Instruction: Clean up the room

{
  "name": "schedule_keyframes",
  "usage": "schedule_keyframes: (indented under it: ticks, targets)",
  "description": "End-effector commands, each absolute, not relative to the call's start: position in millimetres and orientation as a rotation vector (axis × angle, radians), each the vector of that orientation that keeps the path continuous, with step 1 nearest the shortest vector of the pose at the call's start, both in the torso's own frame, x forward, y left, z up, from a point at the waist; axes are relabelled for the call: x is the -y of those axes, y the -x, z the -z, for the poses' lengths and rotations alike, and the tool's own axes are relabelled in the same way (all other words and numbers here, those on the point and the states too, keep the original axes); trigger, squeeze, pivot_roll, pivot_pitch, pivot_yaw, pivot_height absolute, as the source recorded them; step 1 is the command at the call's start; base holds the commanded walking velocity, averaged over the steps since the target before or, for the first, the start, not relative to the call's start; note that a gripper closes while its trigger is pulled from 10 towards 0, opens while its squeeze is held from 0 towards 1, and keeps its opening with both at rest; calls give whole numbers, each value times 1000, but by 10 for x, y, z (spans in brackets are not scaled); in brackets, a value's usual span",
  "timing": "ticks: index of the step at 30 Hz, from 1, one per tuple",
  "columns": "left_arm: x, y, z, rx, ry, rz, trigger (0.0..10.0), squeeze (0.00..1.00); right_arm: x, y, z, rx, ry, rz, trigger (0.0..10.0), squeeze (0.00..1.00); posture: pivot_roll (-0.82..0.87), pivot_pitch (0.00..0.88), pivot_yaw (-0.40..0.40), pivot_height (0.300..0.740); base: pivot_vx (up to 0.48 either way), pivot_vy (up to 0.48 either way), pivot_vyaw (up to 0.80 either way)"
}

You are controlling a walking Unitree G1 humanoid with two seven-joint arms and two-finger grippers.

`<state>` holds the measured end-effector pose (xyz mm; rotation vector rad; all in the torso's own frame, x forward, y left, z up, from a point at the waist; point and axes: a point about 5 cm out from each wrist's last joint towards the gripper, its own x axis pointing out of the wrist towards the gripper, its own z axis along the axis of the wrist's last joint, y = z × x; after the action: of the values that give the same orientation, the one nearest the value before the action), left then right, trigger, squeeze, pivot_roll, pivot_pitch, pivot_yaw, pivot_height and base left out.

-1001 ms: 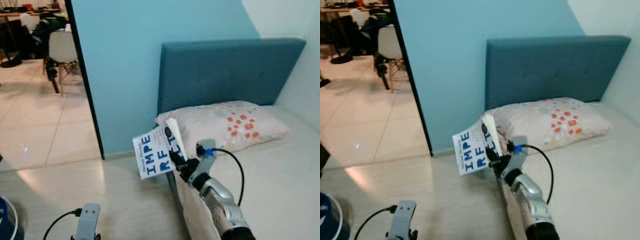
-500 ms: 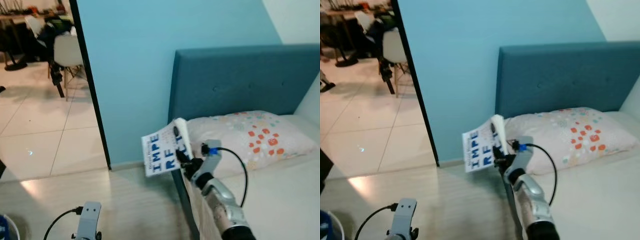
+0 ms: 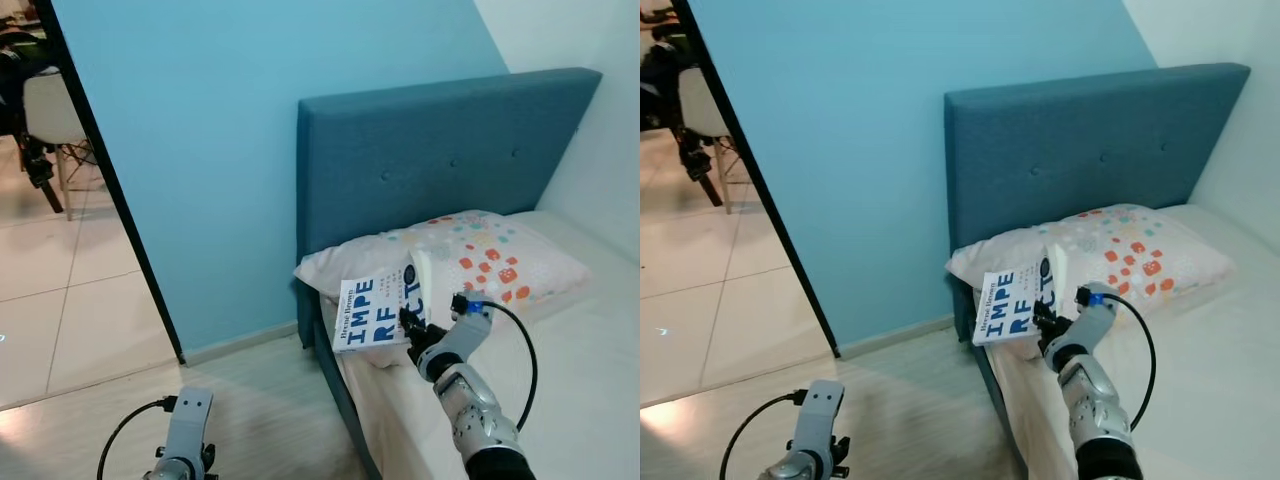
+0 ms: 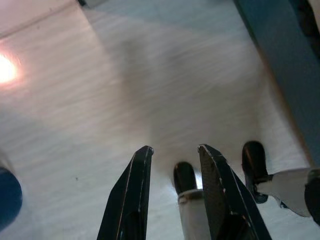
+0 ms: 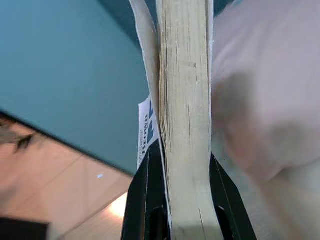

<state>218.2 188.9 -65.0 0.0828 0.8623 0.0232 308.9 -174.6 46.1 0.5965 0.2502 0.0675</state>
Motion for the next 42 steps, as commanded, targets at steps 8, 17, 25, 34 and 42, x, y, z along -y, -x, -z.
schedule_keyframes:
  ticks: [8,17,25,34,42]
  targets:
    - [-1899,-2174,655,-866,-75,-57,10000,0,1832,-3073,-337,-309,-694,27,10000,0,-29,4,1,740,0,-59,0]
    - [-1899,-2197,640,-853,-73,-51,10000,0,1954,-2996,-206,-358,-729,120,10000,0,-28,10,4,740,0,0,0]
    - [-1922,-2216,624,-842,-78,-52,10000,0,1952,-2904,-69,-408,-748,140,10000,0,-23,15,4,705,0,0,0]
    - [-1909,-2340,533,-770,-75,-13,10000,0,2100,-2917,-119,-315,-782,223,10000,0,-15,19,6,660,0,0,0]
    - [-1985,-2732,181,-548,-20,6,10000,0,2448,-2801,-102,-256,-771,376,10000,0,-5,29,12,620,0,0,0]
